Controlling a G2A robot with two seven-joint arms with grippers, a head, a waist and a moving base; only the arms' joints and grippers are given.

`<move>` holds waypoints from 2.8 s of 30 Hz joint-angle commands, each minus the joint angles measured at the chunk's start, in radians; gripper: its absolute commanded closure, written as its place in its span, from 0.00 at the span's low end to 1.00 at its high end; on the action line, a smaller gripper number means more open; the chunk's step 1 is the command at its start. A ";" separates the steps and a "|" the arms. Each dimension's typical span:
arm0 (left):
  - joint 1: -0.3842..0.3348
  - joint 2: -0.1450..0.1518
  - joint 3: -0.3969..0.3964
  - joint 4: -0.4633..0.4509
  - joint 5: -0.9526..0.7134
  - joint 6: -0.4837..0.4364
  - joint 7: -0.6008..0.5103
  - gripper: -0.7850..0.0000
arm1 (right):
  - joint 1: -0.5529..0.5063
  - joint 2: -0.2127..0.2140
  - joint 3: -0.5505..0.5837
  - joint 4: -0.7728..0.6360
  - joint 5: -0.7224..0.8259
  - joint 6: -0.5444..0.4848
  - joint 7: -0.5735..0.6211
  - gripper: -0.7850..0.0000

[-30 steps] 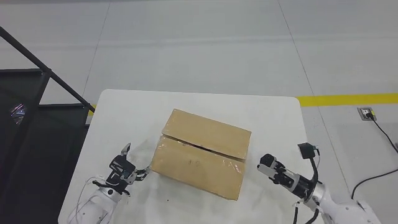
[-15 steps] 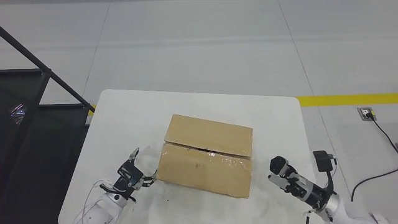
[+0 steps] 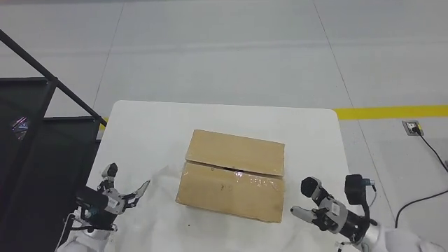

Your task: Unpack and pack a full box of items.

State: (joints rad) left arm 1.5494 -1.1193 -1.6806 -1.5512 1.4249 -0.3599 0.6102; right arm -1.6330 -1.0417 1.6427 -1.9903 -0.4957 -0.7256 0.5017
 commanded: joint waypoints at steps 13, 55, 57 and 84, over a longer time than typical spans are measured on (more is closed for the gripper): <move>-0.018 0.001 -0.043 -0.013 -0.090 -0.019 -0.025 0.00 | -0.194 -0.004 0.051 -0.122 -0.327 0.060 -0.100 0.00; -0.007 -0.007 -0.028 -0.018 -0.138 -0.044 -0.049 0.00 | 0.183 -0.074 -0.460 0.138 -0.814 0.476 -0.200 0.00; -0.008 -0.007 -0.027 -0.019 -0.140 -0.042 -0.051 0.00 | 0.194 -0.077 -0.467 0.146 -0.808 0.481 -0.203 0.00; 0.018 -0.016 -0.071 -0.023 -0.168 0.057 -0.036 0.00 | 0.417 -0.023 -0.271 0.426 0.351 -0.027 0.211 0.00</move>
State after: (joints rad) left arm 1.5660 -1.1348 -1.7543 -1.5748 1.2565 -0.3056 0.5727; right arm -1.2418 -1.0650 1.3835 -1.5928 -0.2116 -0.7444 0.6791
